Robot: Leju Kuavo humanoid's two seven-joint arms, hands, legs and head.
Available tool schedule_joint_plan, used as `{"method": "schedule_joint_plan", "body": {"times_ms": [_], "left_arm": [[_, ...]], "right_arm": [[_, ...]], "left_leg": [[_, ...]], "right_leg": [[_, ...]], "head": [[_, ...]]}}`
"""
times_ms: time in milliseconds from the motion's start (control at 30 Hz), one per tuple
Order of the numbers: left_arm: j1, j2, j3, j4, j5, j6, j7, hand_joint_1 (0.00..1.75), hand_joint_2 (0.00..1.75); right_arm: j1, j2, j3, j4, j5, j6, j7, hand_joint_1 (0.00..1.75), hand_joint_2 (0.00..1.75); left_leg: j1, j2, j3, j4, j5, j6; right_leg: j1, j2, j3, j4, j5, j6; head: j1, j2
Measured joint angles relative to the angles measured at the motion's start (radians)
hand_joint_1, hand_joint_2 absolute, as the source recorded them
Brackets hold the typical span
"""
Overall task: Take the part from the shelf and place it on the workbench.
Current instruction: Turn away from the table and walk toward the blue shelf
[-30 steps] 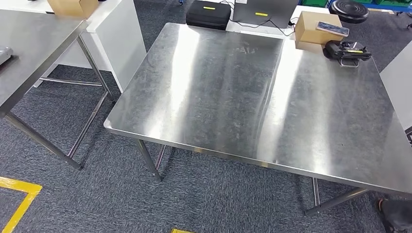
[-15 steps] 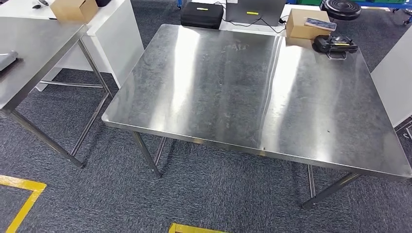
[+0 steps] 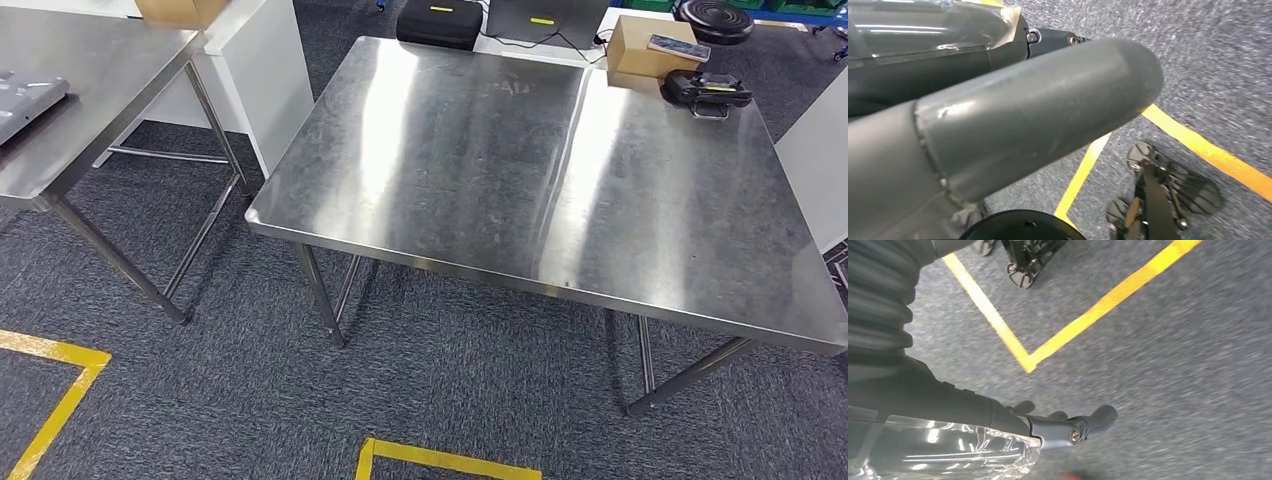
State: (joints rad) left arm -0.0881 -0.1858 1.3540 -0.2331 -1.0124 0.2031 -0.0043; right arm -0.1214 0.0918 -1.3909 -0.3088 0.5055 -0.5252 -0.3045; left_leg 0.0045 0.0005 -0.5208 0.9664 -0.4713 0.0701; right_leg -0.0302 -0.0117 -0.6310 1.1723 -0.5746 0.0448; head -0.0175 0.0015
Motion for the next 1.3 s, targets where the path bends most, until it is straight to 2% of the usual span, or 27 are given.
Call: {"method": "schedule_joint_plan", "body": {"times_ms": [33,67,100,167,200,233,300,367,400,467,500,533,567,600,633,667,733,800,867,900,967,1033,1100,1133,1167,1233,1300], "left_arm": [[0.000,0.000,0.000,0.000,-0.002,-0.003,0.000,0.00,0.00],[0.000,0.000,0.000,0.000,-0.005,-0.006,0.001,0.00,0.00],[0.000,0.001,0.000,0.000,-0.007,-0.009,0.002,0.00,0.00],[0.000,0.001,-0.001,0.000,-0.011,-0.013,0.003,0.00,0.00],[0.000,0.001,-0.001,0.000,-0.014,-0.015,0.003,0.00,0.00],[0.000,0.002,-0.002,0.000,-0.016,-0.016,0.003,0.00,0.00],[0.000,0.003,-0.004,0.000,-0.022,-0.020,0.004,0.00,0.00],[0.001,0.007,-0.008,0.000,-0.029,-0.024,0.004,0.00,0.00],[0.001,0.009,-0.011,0.000,-0.032,-0.026,0.004,0.00,0.00],[0.002,0.013,-0.016,0.000,-0.037,-0.029,0.004,0.00,0.00],[0.002,0.014,-0.018,0.000,-0.038,-0.031,0.004,0.00,0.00],[0.002,0.015,-0.019,0.000,-0.039,-0.033,0.004,0.00,0.00],[0.002,0.017,-0.021,0.000,-0.041,-0.035,0.004,0.00,0.00],[0.002,0.019,-0.023,0.000,-0.042,-0.036,0.004,0.00,0.00],[0.002,0.021,-0.025,0.000,-0.044,-0.036,0.004,0.00,0.00],[0.002,0.023,-0.026,0.000,-0.044,-0.036,0.004,0.00,0.00],[0.002,0.026,-0.029,0.000,-0.045,-0.038,0.004,0.00,0.00],[0.002,0.027,-0.030,0.000,-0.045,-0.039,0.004,0.00,0.00],[0.002,0.029,-0.031,0.000,-0.045,-0.039,0.004,0.00,0.00],[0.002,0.029,-0.031,0.000,-0.045,-0.039,0.004,0.00,0.00],[0.002,0.029,-0.031,0.000,-0.045,-0.041,0.003,0.00,0.00],[0.002,0.029,-0.031,0.000,-0.043,-0.044,0.001,0.00,0.00],[0.002,0.028,-0.031,0.000,-0.039,-0.046,0.001,0.00,0.00],[0.002,0.028,-0.031,0.000,-0.037,-0.046,0.001,0.00,0.00],[0.002,0.027,-0.031,0.000,-0.036,-0.046,0.001,0.00,0.00],[0.002,0.025,-0.031,0.000,-0.035,-0.046,0.001,0.00,0.00],[0.001,0.024,-0.031,0.000,-0.035,-0.046,0.000,0.00,0.00]], "right_arm": [[0.001,0.000,0.000,0.000,-0.001,-0.007,0.008,0.00,1.75],[0.002,0.000,0.000,0.000,-0.002,-0.014,0.015,0.00,1.75],[0.002,0.000,0.000,0.001,-0.002,-0.020,0.021,0.00,1.75],[0.001,0.001,0.000,0.001,-0.005,-0.028,0.030,0.00,1.75],[-0.001,0.001,0.000,0.001,-0.007,-0.031,0.032,0.00,1.75],[-0.002,0.001,0.000,0.001,-0.011,-0.033,0.034,0.00,1.75],[-0.004,0.002,0.000,0.001,-0.019,-0.036,0.035,0.00,1.75],[-0.004,0.006,-0.001,0.001,-0.028,-0.039,0.036,0.00,1.75],[-0.004,0.007,-0.001,0.002,-0.032,-0.039,0.036,0.00,1.75],[-0.004,0.010,-0.002,0.002,-0.038,-0.041,0.037,0.00,1.75],[-0.003,0.012,-0.002,0.002,-0.040,-0.041,0.038,0.00,1.75],[-0.002,0.014,-0.002,0.002,-0.042,-0.041,0.038,0.00,1.75],[0.000,0.015,-0.002,0.003,-0.043,-0.040,0.038,0.00,1.75],[0.001,0.017,-0.002,0.003,-0.045,-0.040,0.038,0.00,1.75],[0.001,0.018,-0.002,0.003,-0.045,-0.040,0.038,0.00,1.75],[0.002,0.020,-0.003,0.003,-0.045,-0.040,0.039,0.00,1.75],[0.001,0.023,-0.003,0.003,-0.045,-0.040,0.039,0.00,1.75],[0.000,0.026,-0.003,0.003,-0.043,-0.039,0.040,0.00,1.75],[0.001,0.029,-0.003,0.003,-0.041,-0.038,0.041,0.00,1.75],[0.002,0.030,-0.003,0.003,-0.041,-0.038,0.042,0.00,1.75],[0.002,0.030,-0.003,0.003,-0.040,-0.037,0.043,0.00,0.87],[0.004,0.031,-0.003,0.004,-0.042,-0.036,0.043,0.00,0.00],[0.005,0.030,-0.003,0.004,-0.044,-0.034,0.043,0.00,0.00],[0.005,0.030,-0.003,0.004,-0.045,-0.032,0.043,0.00,0.00],[0.005,0.029,-0.002,0.004,-0.045,-0.029,0.042,0.00,0.00],[0.000,0.029,-0.002,0.004,-0.045,-0.026,0.042,0.00,0.00],[-0.002,0.029,-0.002,0.003,-0.044,-0.026,0.042,0.00,0.00]], "left_leg": [[-0.003,0.001,-0.012,0.001,0.009,0.002],[-0.006,0.001,-0.024,0.001,0.018,0.002],[-0.009,0.001,-0.036,0.003,0.026,0.002],[-0.013,0.001,-0.053,0.008,0.040,-0.001],[-0.016,0.001,-0.060,0.013,0.046,-0.004],[-0.019,0.001,-0.064,0.017,0.052,-0.008],[-0.022,0.001,-0.069,0.023,0.062,-0.016],[-0.020,0.000,-0.075,0.030,0.060,-0.026],[-0.018,-0.001,-0.083,0.048,0.038,-0.033],[-0.010,-0.003,-0.116,0.142,-0.049,-0.046],[-0.006,-0.003,-0.137,0.212,-0.096,-0.052],[-0.002,-0.003,-0.153,0.276,-0.126,-0.057],[0.003,-0.003,-0.158,0.316,-0.134,-0.062],[0.009,-0.003,-0.145,0.319,-0.122,-0.066],[0.014,-0.003,-0.111,0.279,-0.096,-0.070],[0.019,-0.003,-0.062,0.209,-0.066,-0.072],[0.020,-0.004,0.021,0.075,-0.037,-0.071],[0.014,-0.005,0.038,0.031,-0.039,-0.066],[0.011,-0.004,0.026,0.023,-0.031,-0.048],[0.012,-0.002,0.020,0.017,-0.023,-0.035],[0.012,0.001,0.004,0.008,-0.004,-0.014],[0.008,0.002,-0.016,0.008,0.012,-0.006],[0.005,0.003,-0.037,0.010,0.028,-0.006],[0.004,0.003,-0.049,0.012,0.036,-0.008],[0.004,0.002,-0.058,0.014,0.044,-0.011],[0.001,0.002,-0.074,0.020,0.057,-0.020],[-0.003,0.002,-0.081,0.025,0.069,-0.031]], "right_leg": [[0.001,0.001,-0.014,0.059,-0.026,0.000],[0.002,0.002,-0.014,0.094,-0.033,0.005],[0.004,0.003,0.004,0.091,-0.020,0.013],[0.009,0.003,0.095,-0.021,0.024,0.022],[0.014,0.004,0.152,-0.105,0.034,0.018],[0.019,0.004,0.191,-0.170,0.037,0.011],[0.028,0.006,0.217,-0.228,0.031,-0.004],[0.018,0.005,0.204,-0.228,0.040,-0.019],[0.012,0.003,0.198,-0.229,0.047,-0.030],[0.007,-0.002,0.181,-0.229,0.064,-0.049],[0.008,-0.003,0.172,-0.229,0.071,-0.053],[0.008,-0.005,0.162,-0.227,0.077,-0.053],[0.008,-0.005,0.154,-0.225,0.084,-0.051],[0.007,-0.006,0.148,-0.221,0.088,-0.048],[0.005,-0.005,0.142,-0.217,0.092,-0.045],[0.004,-0.005,0.137,-0.211,0.094,-0.042],[0.005,-0.005,0.124,-0.198,0.099,-0.035],[0.008,-0.005,0.111,-0.192,0.107,-0.021],[0.010,-0.005,0.099,-0.189,0.114,-0.004],[0.011,-0.004,0.088,-0.176,0.104,-0.001],[0.012,-0.001,0.050,-0.098,0.045,-0.009],[0.010,0.001,0.006,0.026,-0.023,-0.017],[0.010,0.002,-0.001,0.090,-0.038,-0.007],[0.011,0.003,0.025,0.065,-0.020,0.002],[0.011,0.003,0.071,0.002,0.004,0.010],[0.015,0.005,0.172,-0.150,0.034,0.011],[0.022,0.009,0.204,-0.217,0.034,0.000]], "head": [[0.001,0.000],[0.001,0.000],[0.002,0.000],[0.002,0.000],[0.002,0.000],[0.001,0.000],[-0.001,0.000],[-0.004,0.000],[-0.005,0.000],[-0.008,0.000],[-0.009,0.000],[-0.009,0.000],[-0.009,0.000],[-0.009,0.000],[-0.010,0.000],[-0.010,0.000],[-0.010,0.000],[-0.010,0.000],[-0.010,0.000],[-0.009,0.000],[-0.006,0.000],[-0.003,0.000],[-0.003,0.000],[-0.003,0.000],[-0.002,0.000],[-0.002,0.000],[-0.001,0.000]]}}
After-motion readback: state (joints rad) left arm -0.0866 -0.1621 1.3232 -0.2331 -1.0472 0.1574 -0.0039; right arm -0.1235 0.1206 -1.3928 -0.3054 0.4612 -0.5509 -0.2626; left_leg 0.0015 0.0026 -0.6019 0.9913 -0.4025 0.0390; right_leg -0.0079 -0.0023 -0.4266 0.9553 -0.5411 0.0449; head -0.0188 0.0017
